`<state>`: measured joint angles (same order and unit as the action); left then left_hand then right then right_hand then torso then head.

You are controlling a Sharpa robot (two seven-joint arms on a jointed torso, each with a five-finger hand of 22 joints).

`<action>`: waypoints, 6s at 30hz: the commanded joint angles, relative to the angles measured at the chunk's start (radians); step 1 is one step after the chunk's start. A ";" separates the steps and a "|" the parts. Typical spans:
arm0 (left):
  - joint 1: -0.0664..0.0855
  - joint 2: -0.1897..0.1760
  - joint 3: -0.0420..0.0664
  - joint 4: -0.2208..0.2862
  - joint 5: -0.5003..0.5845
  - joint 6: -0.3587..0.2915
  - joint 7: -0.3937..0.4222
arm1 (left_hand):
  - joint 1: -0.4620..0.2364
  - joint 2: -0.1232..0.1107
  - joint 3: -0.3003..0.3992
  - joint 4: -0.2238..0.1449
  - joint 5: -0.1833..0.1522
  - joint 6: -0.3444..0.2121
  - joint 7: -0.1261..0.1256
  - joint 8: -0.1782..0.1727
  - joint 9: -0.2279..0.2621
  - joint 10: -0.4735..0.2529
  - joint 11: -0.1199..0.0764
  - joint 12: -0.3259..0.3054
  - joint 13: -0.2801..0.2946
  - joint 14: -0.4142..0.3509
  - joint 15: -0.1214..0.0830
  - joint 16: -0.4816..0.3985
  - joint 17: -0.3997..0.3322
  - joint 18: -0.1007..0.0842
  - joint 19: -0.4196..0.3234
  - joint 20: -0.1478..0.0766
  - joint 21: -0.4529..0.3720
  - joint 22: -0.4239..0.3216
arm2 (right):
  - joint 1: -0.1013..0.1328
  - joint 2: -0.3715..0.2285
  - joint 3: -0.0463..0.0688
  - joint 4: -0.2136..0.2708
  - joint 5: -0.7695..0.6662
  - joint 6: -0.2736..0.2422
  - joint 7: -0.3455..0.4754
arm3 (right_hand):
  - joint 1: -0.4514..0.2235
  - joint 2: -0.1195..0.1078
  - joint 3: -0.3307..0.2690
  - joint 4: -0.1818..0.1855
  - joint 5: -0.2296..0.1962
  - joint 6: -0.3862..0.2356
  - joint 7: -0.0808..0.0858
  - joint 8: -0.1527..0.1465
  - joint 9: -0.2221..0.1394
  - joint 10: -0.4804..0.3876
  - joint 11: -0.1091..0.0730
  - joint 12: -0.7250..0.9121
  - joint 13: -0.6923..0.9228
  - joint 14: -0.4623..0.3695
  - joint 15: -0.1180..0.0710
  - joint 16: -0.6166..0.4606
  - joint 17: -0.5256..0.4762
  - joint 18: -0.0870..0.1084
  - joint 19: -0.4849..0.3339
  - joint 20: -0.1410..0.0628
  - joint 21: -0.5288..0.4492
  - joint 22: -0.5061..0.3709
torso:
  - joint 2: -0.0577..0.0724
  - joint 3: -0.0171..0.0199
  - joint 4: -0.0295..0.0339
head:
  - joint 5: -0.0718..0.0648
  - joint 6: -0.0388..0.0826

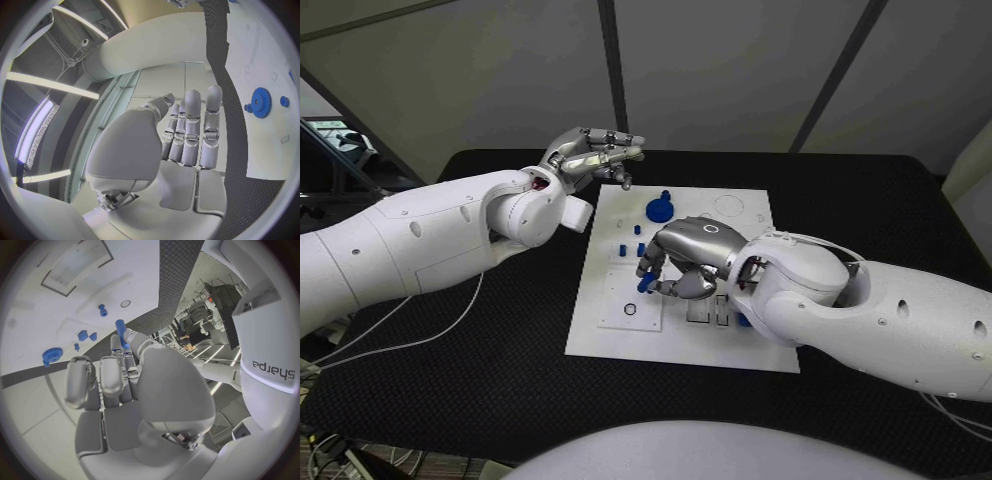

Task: Assemble the parts on the task board

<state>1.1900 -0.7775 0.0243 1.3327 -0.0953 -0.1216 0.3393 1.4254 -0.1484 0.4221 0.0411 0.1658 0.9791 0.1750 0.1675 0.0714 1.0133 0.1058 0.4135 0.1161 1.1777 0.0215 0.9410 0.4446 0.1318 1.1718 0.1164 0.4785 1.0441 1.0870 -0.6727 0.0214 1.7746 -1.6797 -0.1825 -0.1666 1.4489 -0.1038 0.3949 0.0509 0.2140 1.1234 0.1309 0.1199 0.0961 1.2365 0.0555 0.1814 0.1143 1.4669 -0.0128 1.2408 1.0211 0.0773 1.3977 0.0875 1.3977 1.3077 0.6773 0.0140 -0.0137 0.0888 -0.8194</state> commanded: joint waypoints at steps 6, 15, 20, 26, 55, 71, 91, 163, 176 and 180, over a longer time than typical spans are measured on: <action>0.002 0.005 0.001 -0.001 0.003 0.012 0.003 | -0.002 0.010 -0.006 0.001 0.002 0.004 0.003 0.004 -0.002 -0.004 -0.001 0.005 0.000 -0.008 0.001 -0.004 -0.001 0.051 -0.008 0.001 -0.006 -0.001 | -0.017 0.046 -0.023 -0.040 0.003 0.003 0.051 | 0.006 0.002 0.004 -0.002 0.006 0.006 0.000 0.002 0.001 0.004 0.001 -0.003 0.000 0.019 -0.009 0.001 -0.002 -0.016 -0.001 0.001 0.000 0.036 | -0.001 0.0015 -0.0014 | 0.010 -0.006; 0.002 0.007 0.001 -0.001 0.003 0.014 0.002 | -0.002 0.010 -0.006 0.001 0.002 0.004 0.003 0.004 -0.002 -0.004 -0.001 0.005 0.000 -0.008 0.001 -0.004 -0.001 0.051 -0.008 0.001 -0.006 -0.001 | -0.025 0.071 -0.028 -0.070 -0.015 0.004 0.048 | 0.007 0.002 0.005 -0.002 0.006 0.006 0.001 0.002 0.001 0.003 0.001 -0.004 0.000 0.019 -0.009 0.001 -0.003 -0.016 -0.001 0.001 0.000 0.035 | 0.000 0.0014 -0.0009 | 0.017 -0.011; 0.002 0.007 0.001 -0.001 0.003 0.014 0.002 | -0.002 0.010 -0.007 0.001 0.002 0.004 0.003 0.004 -0.002 -0.004 -0.001 0.006 0.000 -0.008 0.000 -0.004 -0.002 0.051 -0.008 0.001 -0.007 -0.002 | -0.029 0.081 -0.029 -0.084 -0.020 0.015 0.042 | 0.007 0.002 0.005 -0.003 0.006 0.006 0.001 0.002 0.001 0.004 0.001 -0.004 0.000 0.019 -0.009 0.001 -0.003 -0.016 -0.001 0.001 0.000 0.035 | 0.001 0.0013 -0.0013 | 0.017 -0.013; 0.002 0.008 0.001 -0.001 0.003 0.014 0.001 | -0.002 0.010 -0.007 0.001 0.002 0.004 0.003 0.004 -0.002 -0.004 -0.001 0.006 0.000 -0.008 0.000 -0.004 -0.002 0.051 -0.008 0.001 -0.007 -0.002 | -0.032 0.088 -0.030 -0.092 -0.029 0.020 0.039 | 0.007 0.002 0.006 -0.003 0.007 0.006 0.001 0.002 0.001 0.004 0.001 -0.005 0.000 0.018 -0.009 0.001 -0.004 -0.016 -0.001 0.001 -0.001 0.035 | 0.000 0.0014 -0.0009 | 0.018 -0.014; 0.002 0.005 0.001 0.002 0.003 0.014 0.001 | -0.003 0.010 -0.008 0.001 0.002 0.004 0.003 0.004 -0.002 -0.004 -0.001 0.006 0.000 -0.008 0.000 -0.004 -0.002 0.051 -0.008 0.001 -0.008 -0.002 | -0.033 0.108 -0.042 -0.113 -0.049 0.086 0.013 | 0.000 0.000 0.004 -0.003 0.007 0.004 0.004 -0.001 0.001 0.004 0.004 -0.010 0.000 0.016 -0.007 -0.003 -0.011 -0.015 -0.007 0.002 -0.005 0.029 | -0.001 0.0006 -0.0014 | 0.025 -0.022; 0.003 0.004 0.001 0.003 0.003 0.015 -0.002 | -0.003 0.010 -0.008 0.001 0.002 0.004 0.003 0.004 -0.002 -0.004 -0.001 0.006 0.000 -0.008 0.000 -0.004 -0.002 0.051 -0.008 0.001 -0.008 -0.002 | -0.033 0.119 -0.050 -0.124 -0.048 0.060 0.022 | -0.046 -0.037 0.003 0.012 0.007 -0.113 0.024 -0.059 -0.026 -0.119 0.040 -0.088 -0.031 0.005 0.022 -0.022 -0.047 -0.001 -0.053 0.027 -0.048 -0.022 | -0.001 0.0006 -0.0011 | 0.028 -0.023; 0.003 0.005 0.001 -0.001 0.003 0.018 -0.006 | -0.004 0.011 -0.009 0.001 0.002 0.003 0.004 0.004 -0.002 -0.005 0.000 0.007 0.000 -0.008 0.001 -0.004 -0.003 0.051 -0.008 0.001 -0.009 -0.004 | -0.035 0.075 -0.050 -0.087 0.007 -0.114 0.080 | -0.059 -0.048 -0.024 0.012 0.020 -0.173 0.027 -0.054 -0.027 -0.163 0.045 -0.063 -0.036 -0.003 0.028 -0.033 -0.072 0.009 -0.080 0.036 -0.081 -0.059 | -0.002 0.0018 -0.0031 | 0.027 -0.019; -0.003 -0.021 -0.006 0.023 0.003 0.004 0.010 | -0.003 0.012 -0.011 0.000 0.002 0.003 0.003 0.005 -0.002 -0.006 -0.001 0.008 0.000 -0.009 0.001 -0.004 -0.005 0.051 -0.007 0.002 -0.011 -0.005 | -0.056 -0.381 -0.022 0.138 0.188 -0.075 -0.326 | -0.215 0.002 -0.457 0.241 0.182 -0.119 -0.029 0.157 0.119 0.146 -0.034 1.060 1.098 0.056 -0.033 0.200 0.281 -0.051 0.098 -0.020 0.102 0.173 | -0.011 -0.0025 -0.0250 | -0.123 0.009; -0.003 -0.021 -0.006 0.023 0.003 0.004 0.012 | -0.003 0.012 -0.011 0.000 0.002 0.003 0.003 0.005 -0.002 -0.006 -0.001 0.008 0.000 -0.009 0.001 -0.004 -0.005 0.051 -0.007 0.002 -0.011 -0.005 | -0.071 -0.368 -0.022 0.132 0.177 -0.044 -0.344 | -0.218 0.006 -0.469 0.240 0.178 -0.116 -0.032 0.166 0.127 0.147 -0.036 1.059 1.101 0.056 -0.034 0.200 0.281 -0.051 0.098 -0.020 0.103 0.174 | -0.011 -0.0031 -0.0248 | -0.120 0.006; -0.003 -0.022 -0.006 0.023 0.003 0.007 0.009 | -0.003 0.012 -0.011 0.000 0.002 0.003 0.003 0.005 -0.002 -0.006 -0.001 0.008 0.000 -0.009 0.001 -0.004 -0.005 0.051 -0.007 0.002 -0.011 -0.005 | -0.079 -0.361 -0.022 0.126 0.172 -0.033 -0.354 | -0.219 0.007 -0.472 0.241 0.176 -0.116 -0.033 0.168 0.129 0.146 -0.036 1.058 1.101 0.056 -0.035 0.200 0.281 -0.051 0.098 -0.021 0.103 0.174 | -0.011 -0.0032 -0.0244 | -0.120 0.007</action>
<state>1.1857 -0.7989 0.0173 1.3534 -0.0950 -0.1184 0.3358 1.4214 -0.1444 0.4167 0.0411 0.1658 0.9792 0.1750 0.1675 0.0704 1.0134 0.1057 0.4181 0.1160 1.1777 0.0215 0.9410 0.4409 0.1320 1.1718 0.1164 0.4746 1.0397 1.0089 -1.0360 -0.0008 1.9020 -1.4923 -0.2403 -0.5042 1.2363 -0.0994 -0.0714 0.2939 0.3921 1.0086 0.1055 0.2828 0.2239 1.3842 0.0214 1.2377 1.2139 1.4650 -0.0500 1.4347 1.3011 0.0384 1.4621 0.0625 1.4939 1.3076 0.6661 0.0110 -0.0384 -0.0309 -0.8135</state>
